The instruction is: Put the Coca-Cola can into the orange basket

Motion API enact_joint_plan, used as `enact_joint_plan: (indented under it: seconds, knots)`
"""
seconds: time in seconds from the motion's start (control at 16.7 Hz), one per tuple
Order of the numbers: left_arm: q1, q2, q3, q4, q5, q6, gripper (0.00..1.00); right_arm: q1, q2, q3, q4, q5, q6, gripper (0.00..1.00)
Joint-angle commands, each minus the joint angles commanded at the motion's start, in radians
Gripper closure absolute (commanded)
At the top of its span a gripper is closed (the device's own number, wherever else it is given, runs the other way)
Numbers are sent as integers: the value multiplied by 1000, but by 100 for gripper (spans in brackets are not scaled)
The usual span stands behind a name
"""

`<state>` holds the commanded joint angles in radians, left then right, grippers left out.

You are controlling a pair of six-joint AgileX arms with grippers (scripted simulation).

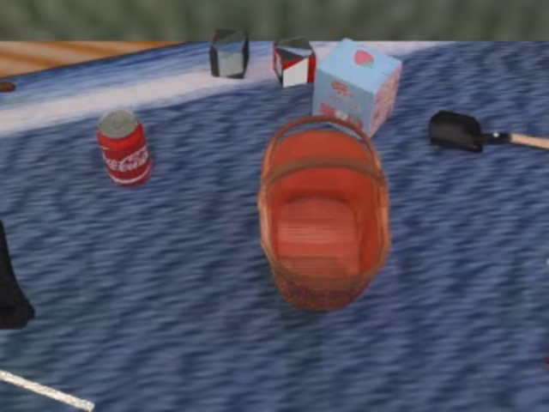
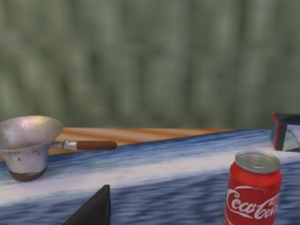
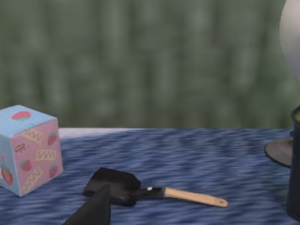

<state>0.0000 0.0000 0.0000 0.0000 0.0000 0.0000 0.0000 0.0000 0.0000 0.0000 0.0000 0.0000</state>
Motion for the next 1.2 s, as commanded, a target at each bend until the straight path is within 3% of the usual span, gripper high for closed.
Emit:
enact_joint_plan:
  seconds: [0.3, 0.54, 1.2]
  knots:
    - [-9, 57, 55, -33, 6, 16, 0, 0, 0, 0, 0, 0, 0, 0]
    - [-34, 267, 258, -157, 17, 73, 0, 0, 0, 0, 0, 0, 0, 0]
    - [-104, 1318, 1281, -771, 23, 341, 0, 0, 0, 0, 0, 0, 0, 0]
